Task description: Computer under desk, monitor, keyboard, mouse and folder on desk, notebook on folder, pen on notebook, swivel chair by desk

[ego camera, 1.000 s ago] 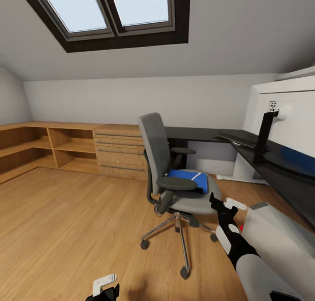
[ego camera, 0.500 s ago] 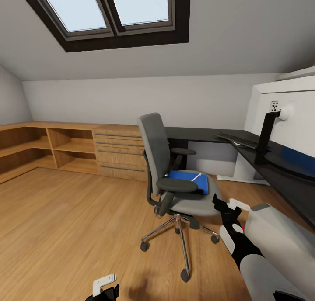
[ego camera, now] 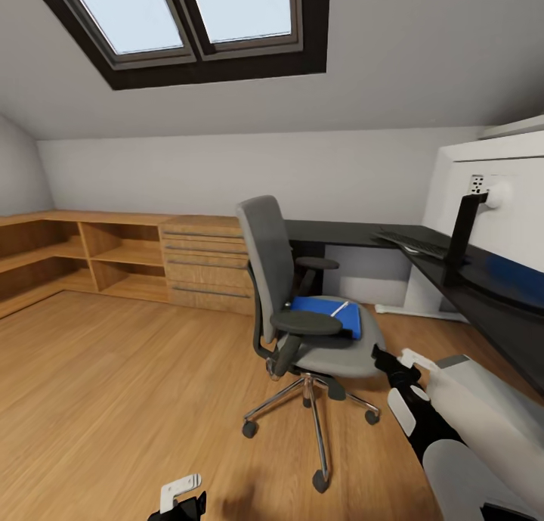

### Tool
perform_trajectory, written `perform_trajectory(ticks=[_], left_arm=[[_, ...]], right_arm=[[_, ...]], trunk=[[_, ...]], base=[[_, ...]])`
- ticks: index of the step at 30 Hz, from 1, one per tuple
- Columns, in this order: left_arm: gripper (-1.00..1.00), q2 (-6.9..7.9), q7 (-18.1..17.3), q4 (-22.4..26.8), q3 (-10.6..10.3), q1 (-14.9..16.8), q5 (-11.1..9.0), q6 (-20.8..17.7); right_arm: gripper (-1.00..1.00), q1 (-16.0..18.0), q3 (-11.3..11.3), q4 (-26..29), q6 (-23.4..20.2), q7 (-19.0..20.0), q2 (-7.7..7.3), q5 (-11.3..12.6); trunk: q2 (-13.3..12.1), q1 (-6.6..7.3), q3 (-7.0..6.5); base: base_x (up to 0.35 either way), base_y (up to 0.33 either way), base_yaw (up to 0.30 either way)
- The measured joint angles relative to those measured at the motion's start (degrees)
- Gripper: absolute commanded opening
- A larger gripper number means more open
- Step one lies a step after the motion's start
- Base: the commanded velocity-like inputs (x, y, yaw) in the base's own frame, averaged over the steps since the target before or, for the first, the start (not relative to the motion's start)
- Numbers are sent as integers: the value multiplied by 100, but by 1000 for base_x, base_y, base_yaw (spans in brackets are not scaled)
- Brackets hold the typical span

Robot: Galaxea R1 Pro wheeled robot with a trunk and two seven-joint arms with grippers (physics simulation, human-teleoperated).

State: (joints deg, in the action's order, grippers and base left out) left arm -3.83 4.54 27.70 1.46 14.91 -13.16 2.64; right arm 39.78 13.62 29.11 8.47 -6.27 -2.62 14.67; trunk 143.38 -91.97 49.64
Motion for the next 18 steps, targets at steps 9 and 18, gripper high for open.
perform_trajectory(ticks=[9, 18], left_arm=[[100, 0, 0, 0, 0, 0, 1, 1], [100, 0, -17, 0, 0, 0, 1, 2]], right_arm=[[100, 0, -5, 90, -119, 7, -102, 31], [100, 0, -3, 90, -298, 24, -209, 261]], trunk=[[0, -2, 0], [0, -2, 0]], base=[[77, 0, 0], [149, 0, 0]])
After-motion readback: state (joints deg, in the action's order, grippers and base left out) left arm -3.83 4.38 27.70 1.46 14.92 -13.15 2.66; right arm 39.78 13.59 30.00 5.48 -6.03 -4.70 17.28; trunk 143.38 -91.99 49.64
